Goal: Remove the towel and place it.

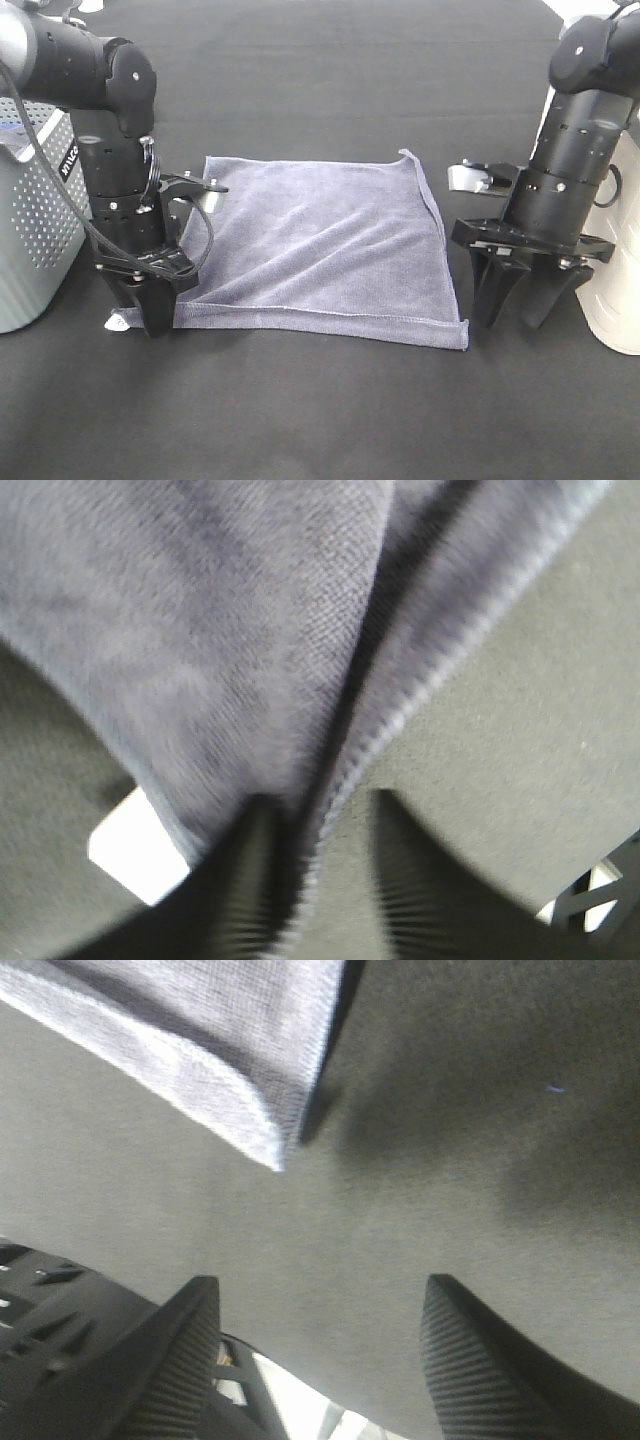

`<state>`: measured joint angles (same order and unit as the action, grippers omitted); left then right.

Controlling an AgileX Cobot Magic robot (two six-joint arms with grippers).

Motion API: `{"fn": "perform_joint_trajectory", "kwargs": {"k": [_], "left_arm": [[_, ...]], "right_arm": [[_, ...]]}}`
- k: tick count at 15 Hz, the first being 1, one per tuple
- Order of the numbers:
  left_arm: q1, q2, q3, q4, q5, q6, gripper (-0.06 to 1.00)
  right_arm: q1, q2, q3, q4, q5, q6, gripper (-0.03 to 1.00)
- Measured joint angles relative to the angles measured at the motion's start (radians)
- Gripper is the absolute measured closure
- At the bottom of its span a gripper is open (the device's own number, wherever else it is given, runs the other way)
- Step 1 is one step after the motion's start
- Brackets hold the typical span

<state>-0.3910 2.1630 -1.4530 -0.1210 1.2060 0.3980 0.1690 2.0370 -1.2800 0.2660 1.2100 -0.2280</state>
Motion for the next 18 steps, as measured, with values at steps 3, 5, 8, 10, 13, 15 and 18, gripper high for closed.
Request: {"fn": "perform_joint_trajectory", "kwargs": {"k": [3, 5, 8, 10, 13, 15, 18], "left_arm": [[0.0, 0.0, 0.025, -0.003, 0.001, -0.013, 0.47], [0.0, 0.0, 0.093, -0.004, -0.001, -0.013, 0.47], [-0.018, 0.0, 0.136, -0.01, -0.008, -0.013, 0.47], [-0.022, 0.0, 0.138, -0.004, -0.008, -0.021, 0.47], [-0.022, 0.0, 0.133, 0.086, -0.008, -0.127, 0.47], [-0.022, -0.001, 0.108, 0.121, -0.007, -0.178, 0.47], [-0.022, -0.001, 0.098, 0.112, -0.005, -0.194, 0.46]], "right_arm": [[0.002, -0.049, 0.0, 0.011, 0.001, 0.0, 0.38], [0.015, -0.093, 0.0, 0.015, 0.001, 0.009, 0.38], [0.028, -0.173, 0.0, 0.018, 0.001, 0.026, 0.38], [0.028, -0.219, 0.0, 0.018, 0.002, 0.038, 0.38], [0.028, -0.27, 0.0, 0.018, 0.002, 0.041, 0.38], [0.028, -0.276, 0.0, 0.018, 0.002, 0.041, 0.38], [0.028, -0.276, 0.0, 0.018, 0.002, 0.041, 0.38]]}}
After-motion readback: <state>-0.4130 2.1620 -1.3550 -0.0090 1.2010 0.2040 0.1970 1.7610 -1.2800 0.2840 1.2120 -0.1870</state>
